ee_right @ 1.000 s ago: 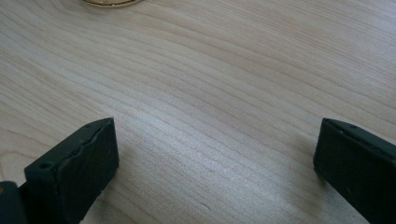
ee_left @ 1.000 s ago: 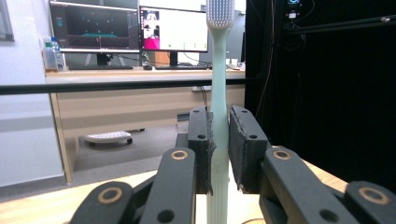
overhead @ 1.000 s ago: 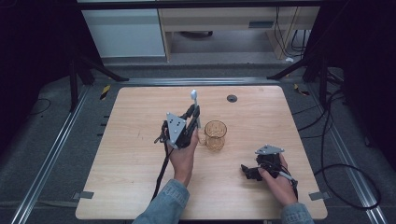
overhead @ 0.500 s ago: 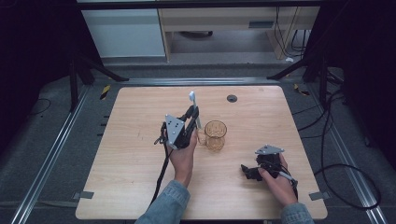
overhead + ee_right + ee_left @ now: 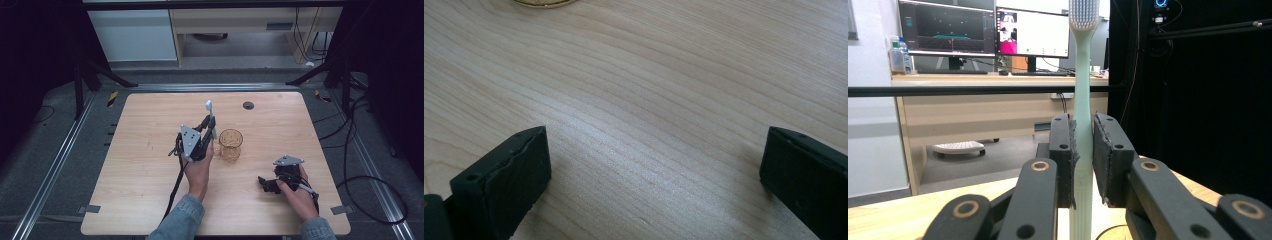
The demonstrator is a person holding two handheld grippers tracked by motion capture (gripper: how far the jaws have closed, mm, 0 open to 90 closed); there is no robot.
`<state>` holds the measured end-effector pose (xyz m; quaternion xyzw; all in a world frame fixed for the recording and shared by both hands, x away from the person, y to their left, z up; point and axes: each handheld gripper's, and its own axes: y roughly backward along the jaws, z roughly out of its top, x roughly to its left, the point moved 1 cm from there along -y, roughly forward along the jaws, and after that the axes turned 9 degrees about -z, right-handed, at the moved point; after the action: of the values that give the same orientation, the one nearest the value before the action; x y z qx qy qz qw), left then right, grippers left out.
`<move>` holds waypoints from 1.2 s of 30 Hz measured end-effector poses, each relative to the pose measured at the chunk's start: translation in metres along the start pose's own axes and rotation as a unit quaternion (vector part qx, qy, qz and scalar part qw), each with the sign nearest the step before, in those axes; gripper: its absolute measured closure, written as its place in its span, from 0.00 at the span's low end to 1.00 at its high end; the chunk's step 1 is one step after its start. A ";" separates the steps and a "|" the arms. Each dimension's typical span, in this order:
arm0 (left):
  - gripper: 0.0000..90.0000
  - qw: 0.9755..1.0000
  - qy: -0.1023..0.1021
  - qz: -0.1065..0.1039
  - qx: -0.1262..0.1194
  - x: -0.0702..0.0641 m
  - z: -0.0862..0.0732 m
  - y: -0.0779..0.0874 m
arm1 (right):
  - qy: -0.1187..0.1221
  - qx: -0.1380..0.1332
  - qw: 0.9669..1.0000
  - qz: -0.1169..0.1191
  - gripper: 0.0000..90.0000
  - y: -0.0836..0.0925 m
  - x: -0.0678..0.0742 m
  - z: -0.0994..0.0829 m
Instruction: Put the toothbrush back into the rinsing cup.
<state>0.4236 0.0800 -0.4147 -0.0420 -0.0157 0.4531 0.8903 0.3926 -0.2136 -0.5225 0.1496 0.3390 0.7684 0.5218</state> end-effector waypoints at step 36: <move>0.88 0.999 -0.004 0.008 0.039 0.000 -0.034 -0.007 | -0.004 0.002 1.000 0.001 0.00 0.000 0.000 0.000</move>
<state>0.4315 0.0737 -0.4475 -0.0055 -0.0008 0.4609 0.8874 0.3923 -0.2133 -0.5222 0.1538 0.3381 0.7680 0.5217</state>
